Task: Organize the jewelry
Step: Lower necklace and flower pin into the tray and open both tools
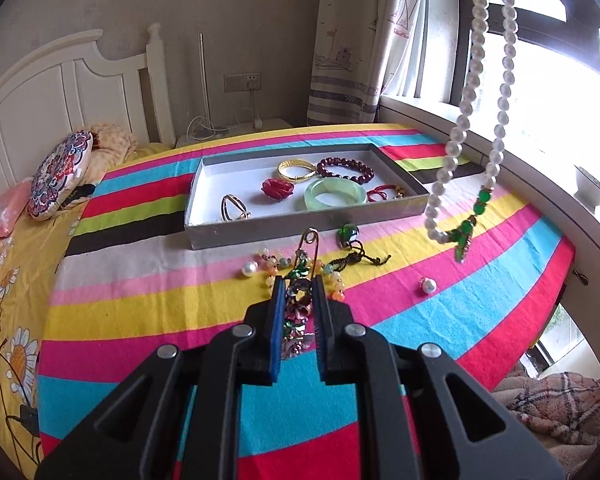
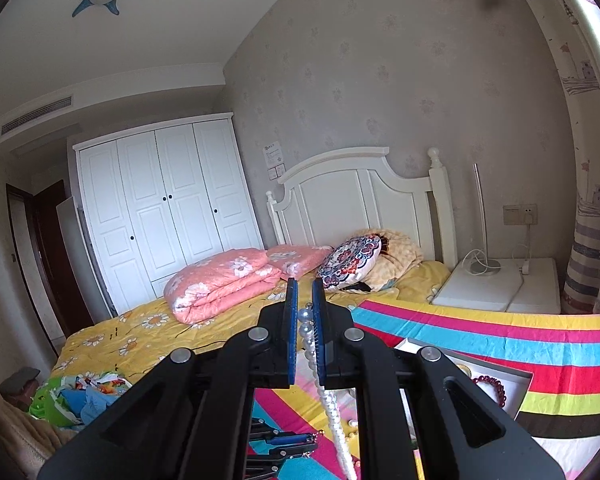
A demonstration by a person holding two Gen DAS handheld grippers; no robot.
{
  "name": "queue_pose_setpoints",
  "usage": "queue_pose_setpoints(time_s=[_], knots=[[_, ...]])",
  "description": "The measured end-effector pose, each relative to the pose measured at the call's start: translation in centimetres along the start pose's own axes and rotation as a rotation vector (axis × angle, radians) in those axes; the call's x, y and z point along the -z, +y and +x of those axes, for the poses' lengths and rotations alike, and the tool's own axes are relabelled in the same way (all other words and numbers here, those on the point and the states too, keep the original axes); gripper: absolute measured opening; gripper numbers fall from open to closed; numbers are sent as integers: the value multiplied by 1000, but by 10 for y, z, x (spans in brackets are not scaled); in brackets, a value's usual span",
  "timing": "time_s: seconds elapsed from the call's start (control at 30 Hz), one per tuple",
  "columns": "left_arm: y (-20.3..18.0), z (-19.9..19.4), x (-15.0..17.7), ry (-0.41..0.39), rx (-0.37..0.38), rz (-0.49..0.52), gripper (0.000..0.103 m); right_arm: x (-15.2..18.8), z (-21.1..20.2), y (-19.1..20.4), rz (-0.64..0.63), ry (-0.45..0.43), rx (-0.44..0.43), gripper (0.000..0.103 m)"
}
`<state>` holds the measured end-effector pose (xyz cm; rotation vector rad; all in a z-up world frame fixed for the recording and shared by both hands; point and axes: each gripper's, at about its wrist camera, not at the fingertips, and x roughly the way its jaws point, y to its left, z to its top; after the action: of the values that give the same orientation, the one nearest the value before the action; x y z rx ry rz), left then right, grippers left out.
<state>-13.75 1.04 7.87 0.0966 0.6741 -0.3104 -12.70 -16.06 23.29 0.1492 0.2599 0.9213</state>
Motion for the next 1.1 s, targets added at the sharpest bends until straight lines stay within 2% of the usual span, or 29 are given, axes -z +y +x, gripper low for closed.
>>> queue_pose_setpoints(time_s=[0.2,0.43,0.7,0.83,0.9,1.07,1.1], knots=[[29,18,-39,-19,56,-76,13,-18,47,-24,-11,38,85,10],[57,65,-82,5,116,-157,13,-31,112,-61,20,84,152,10],[58,128,-89,64,162,-218,13,-28,184,-94,21,114,187,10],[61,150,-89,97,164,-238,13,-13,191,-115,73,97,180,10],[64,158,-88,115,158,-252,13,4,193,-131,87,125,200,10],[68,171,-83,144,135,-254,30,52,186,-176,168,218,262,10],[67,171,-83,142,131,-251,38,59,181,-182,189,224,262,10]])
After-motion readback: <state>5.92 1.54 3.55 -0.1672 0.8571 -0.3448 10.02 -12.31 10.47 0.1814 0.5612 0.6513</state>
